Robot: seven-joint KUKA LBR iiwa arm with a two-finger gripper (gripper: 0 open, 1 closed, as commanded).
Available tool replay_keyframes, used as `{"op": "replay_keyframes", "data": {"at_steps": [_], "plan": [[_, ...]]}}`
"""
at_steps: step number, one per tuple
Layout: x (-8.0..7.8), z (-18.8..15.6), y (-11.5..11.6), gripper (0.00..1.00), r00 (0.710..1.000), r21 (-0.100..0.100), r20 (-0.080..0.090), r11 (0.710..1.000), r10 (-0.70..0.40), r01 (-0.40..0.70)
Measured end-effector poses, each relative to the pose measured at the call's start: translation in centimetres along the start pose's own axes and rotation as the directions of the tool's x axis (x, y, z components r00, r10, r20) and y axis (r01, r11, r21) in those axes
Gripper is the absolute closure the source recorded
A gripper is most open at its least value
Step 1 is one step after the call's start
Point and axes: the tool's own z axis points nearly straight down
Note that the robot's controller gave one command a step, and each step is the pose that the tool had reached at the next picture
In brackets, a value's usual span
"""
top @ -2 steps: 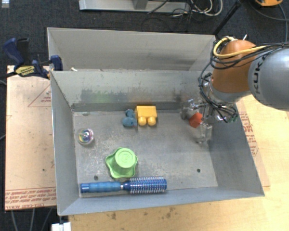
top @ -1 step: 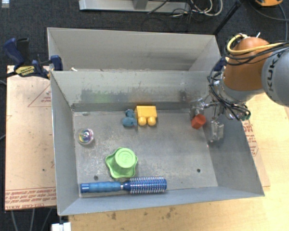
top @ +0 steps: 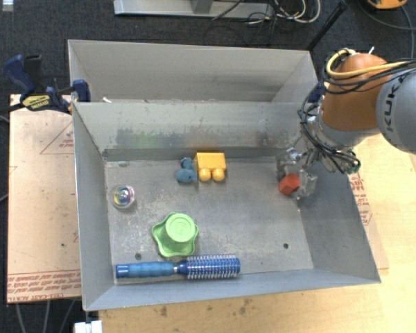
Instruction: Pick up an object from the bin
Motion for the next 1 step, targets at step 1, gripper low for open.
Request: {"op": "replay_keyframes", "data": {"at_steps": [1], "plan": [[-0.78,-14.44,1.2,1.0,1.0,0.006,0.007,1.0,-0.028,0.028]]}}
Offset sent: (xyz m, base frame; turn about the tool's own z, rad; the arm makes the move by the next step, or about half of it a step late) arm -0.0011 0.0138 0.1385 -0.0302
